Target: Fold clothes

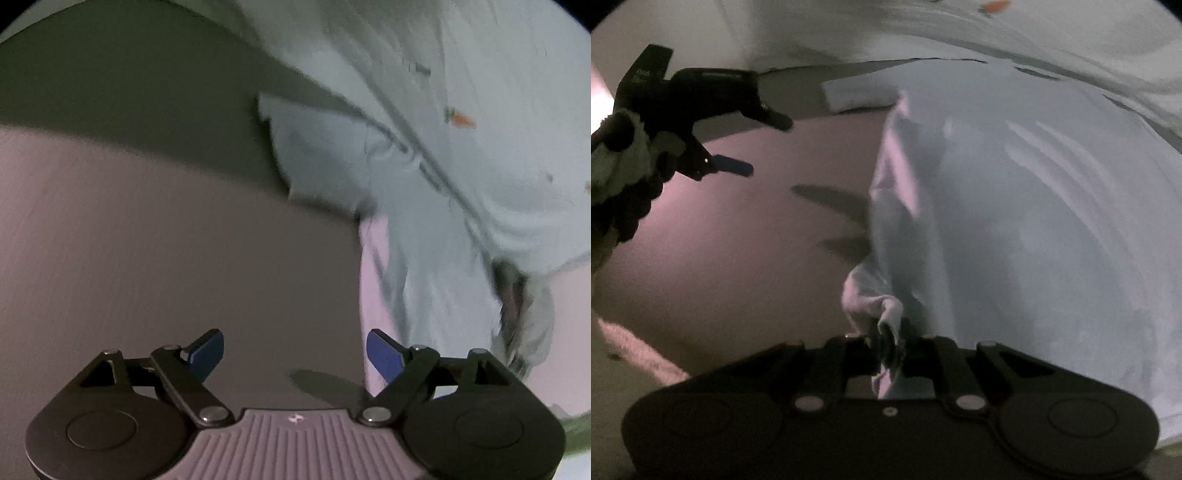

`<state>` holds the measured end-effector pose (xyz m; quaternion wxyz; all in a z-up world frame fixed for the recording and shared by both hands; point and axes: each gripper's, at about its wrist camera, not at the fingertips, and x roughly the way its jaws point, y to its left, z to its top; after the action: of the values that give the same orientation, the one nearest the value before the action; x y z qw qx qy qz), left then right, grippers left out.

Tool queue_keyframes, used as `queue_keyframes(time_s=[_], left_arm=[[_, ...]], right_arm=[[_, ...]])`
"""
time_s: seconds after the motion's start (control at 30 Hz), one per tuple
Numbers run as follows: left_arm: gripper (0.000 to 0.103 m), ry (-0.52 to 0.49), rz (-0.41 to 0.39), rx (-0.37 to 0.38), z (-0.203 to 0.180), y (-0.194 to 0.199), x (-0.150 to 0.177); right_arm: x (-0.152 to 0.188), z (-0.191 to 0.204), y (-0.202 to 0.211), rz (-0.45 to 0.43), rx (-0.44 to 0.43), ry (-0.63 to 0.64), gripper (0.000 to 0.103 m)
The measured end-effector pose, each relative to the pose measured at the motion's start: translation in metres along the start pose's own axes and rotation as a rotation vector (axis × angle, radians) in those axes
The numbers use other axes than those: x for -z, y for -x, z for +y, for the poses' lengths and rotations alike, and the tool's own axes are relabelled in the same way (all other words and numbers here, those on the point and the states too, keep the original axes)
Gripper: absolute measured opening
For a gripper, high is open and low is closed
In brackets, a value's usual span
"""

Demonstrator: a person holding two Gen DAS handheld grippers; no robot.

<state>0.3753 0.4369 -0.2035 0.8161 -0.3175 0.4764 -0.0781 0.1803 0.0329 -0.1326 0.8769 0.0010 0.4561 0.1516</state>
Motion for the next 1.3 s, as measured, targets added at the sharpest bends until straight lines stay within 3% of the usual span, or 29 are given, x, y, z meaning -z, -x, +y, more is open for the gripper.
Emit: queue_keyframes(time_s=[0.17,0.33,0.43,0.53,0.57,0.7,0.9,0.93,1.03,1.07,1.1,1.13,1.17,1.3], left_arm=[[0.088,0.04,-0.033,0.008,-0.008,-0.024,-0.047],[0.088,0.18,-0.004,0.074,-0.004,-0.06,-0.085],[0.091,0.309,0.02,0.187,0.0,-0.08,-0.096],[0.092,0.354,0.034,0.197,-0.003,-0.097,-0.102],[0.101,0.366,0.034,0.212,-0.004,-0.101,-0.104],[0.101,0.451,0.069,0.282,-0.007,-0.119,-0.11],[0.099,0.573,0.027,0.3,-0.004,-0.126,-0.112],[0.097,0.602,0.007,0.289,-0.003,-0.125,-0.111],[0.072,0.639,-0.041,0.214,-0.007,-0.122,-0.109],[0.052,0.613,-0.049,0.18,-0.011,-0.122,-0.11],[0.025,0.565,-0.054,0.14,-0.017,-0.122,-0.112],[0.011,0.5,-0.051,0.084,-0.023,-0.125,-0.114],[0.004,0.438,-0.051,0.043,-0.028,-0.129,-0.116],[0.004,0.408,-0.07,0.003,-0.037,-0.129,-0.117]], right_arm=[[-0.006,-0.036,-0.003,-0.007,0.036,-0.197,0.01],[-0.007,-0.063,-0.013,0.014,0.054,-0.343,0.012],[-0.01,-0.066,-0.014,0.022,0.062,-0.368,0.013],[-0.01,-0.065,-0.012,0.027,0.066,-0.368,0.013],[-0.012,-0.067,-0.013,0.026,0.066,-0.373,0.013],[-0.014,-0.071,-0.011,0.029,0.07,-0.411,0.013],[-0.025,-0.082,-0.016,0.034,0.044,-0.452,0.013],[-0.025,-0.082,-0.018,0.04,0.041,-0.449,0.013],[-0.025,-0.081,-0.019,0.052,0.032,-0.444,0.013],[-0.026,-0.081,-0.02,0.053,0.028,-0.444,0.013],[-0.027,-0.082,-0.021,0.054,0.024,-0.443,0.013],[-0.027,-0.082,-0.02,0.053,0.018,-0.439,0.013],[-0.026,-0.083,-0.019,0.051,0.009,-0.433,0.013],[-0.024,-0.085,-0.017,0.053,-0.054,-0.407,0.013]])
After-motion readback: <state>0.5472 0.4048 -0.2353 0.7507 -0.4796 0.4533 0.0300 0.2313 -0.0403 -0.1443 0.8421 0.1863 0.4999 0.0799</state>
